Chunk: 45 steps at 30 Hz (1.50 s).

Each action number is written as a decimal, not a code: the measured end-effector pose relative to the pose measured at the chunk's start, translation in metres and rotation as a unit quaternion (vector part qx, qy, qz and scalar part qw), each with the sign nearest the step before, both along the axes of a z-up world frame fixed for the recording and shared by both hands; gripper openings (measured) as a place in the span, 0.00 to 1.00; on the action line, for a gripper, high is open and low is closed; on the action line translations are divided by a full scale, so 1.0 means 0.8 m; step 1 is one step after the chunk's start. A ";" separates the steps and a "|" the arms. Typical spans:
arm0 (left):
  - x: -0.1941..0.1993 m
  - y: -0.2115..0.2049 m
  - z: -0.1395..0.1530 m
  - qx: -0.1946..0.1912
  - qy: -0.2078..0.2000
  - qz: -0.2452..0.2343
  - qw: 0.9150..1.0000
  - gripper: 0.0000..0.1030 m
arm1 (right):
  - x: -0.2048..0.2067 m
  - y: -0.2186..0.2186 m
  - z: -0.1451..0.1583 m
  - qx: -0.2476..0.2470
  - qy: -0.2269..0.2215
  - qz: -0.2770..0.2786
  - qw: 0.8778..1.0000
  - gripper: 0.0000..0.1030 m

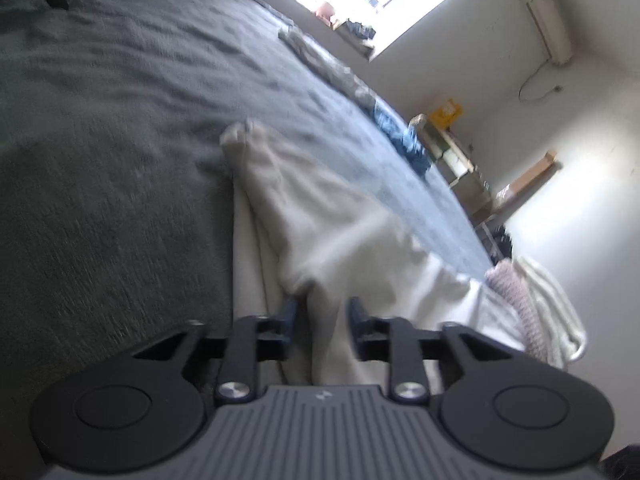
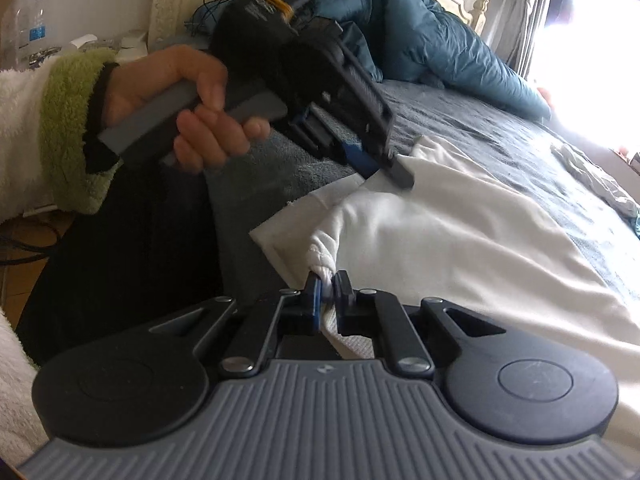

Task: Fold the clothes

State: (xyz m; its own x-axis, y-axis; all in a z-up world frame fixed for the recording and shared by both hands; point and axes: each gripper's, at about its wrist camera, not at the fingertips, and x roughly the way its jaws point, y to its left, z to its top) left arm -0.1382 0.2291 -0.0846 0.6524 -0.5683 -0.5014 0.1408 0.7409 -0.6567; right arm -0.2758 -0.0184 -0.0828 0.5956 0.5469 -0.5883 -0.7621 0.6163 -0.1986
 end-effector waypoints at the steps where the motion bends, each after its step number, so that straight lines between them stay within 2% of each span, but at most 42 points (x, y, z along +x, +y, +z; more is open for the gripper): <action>1: 0.006 0.003 0.003 0.003 -0.002 0.009 1.000 0.46 | 0.000 -0.001 -0.001 0.002 0.001 0.001 1.000 0.06; 6: 0.062 0.008 0.004 0.042 0.006 0.045 0.998 0.46 | 0.002 -0.004 -0.001 0.006 0.000 0.004 1.000 0.06; 8: 0.083 0.002 0.000 0.060 0.016 0.046 0.997 0.42 | 0.002 -0.006 0.000 0.009 -0.001 0.003 1.000 0.06; 11: 0.100 -0.004 -0.006 0.063 0.026 0.038 0.997 0.30 | 0.000 -0.008 0.001 0.016 -0.002 0.003 1.000 0.06; 13: 0.107 -0.006 -0.007 0.068 0.026 0.041 0.996 0.15 | -0.001 -0.010 0.002 0.020 -0.001 0.005 1.000 0.06; 19: 0.119 0.004 0.001 0.053 0.016 0.049 0.997 0.10 | -0.010 -0.016 0.020 0.034 -0.012 0.026 0.999 0.06; 27: 0.128 0.005 -0.009 0.062 0.020 0.045 0.997 0.10 | -0.017 -0.006 0.000 0.002 0.004 0.055 0.998 0.06; 29: 0.127 0.002 -0.008 0.072 0.017 0.040 0.996 0.14 | -0.017 -0.005 -0.003 -0.002 0.007 0.056 0.998 0.06; 31: 0.119 0.002 -0.004 0.088 0.011 0.045 0.995 0.28 | -0.014 -0.004 -0.008 -0.005 0.013 0.051 0.999 0.09; 35: 0.084 0.007 0.021 0.124 -0.023 0.074 0.989 0.31 | -0.018 -0.023 0.007 0.042 0.034 0.053 0.997 0.20; 36: 0.071 0.006 0.030 0.129 -0.035 0.079 0.988 0.32 | -0.020 -0.030 0.012 0.058 0.040 0.055 0.996 0.20; 39: 0.034 -0.008 0.056 0.113 -0.073 0.047 0.990 0.32 | -0.015 -0.062 0.029 0.116 0.063 0.034 0.991 0.20; 41: 0.015 -0.031 0.067 0.108 -0.099 -0.005 0.989 0.33 | -0.006 -0.085 0.038 0.148 0.063 -0.003 0.987 0.20; 43: 0.002 -0.059 0.064 0.104 -0.115 -0.067 0.986 0.39 | 0.005 -0.107 0.043 0.169 0.062 -0.047 0.982 0.20; 44: -0.002 -0.072 0.057 0.105 -0.108 -0.095 0.984 0.39 | 0.011 -0.118 0.044 0.180 0.063 -0.068 0.979 0.20; 45: -0.003 -0.081 0.042 0.116 -0.083 -0.108 0.984 0.39 | 0.015 -0.129 0.045 0.190 0.066 -0.087 0.976 0.20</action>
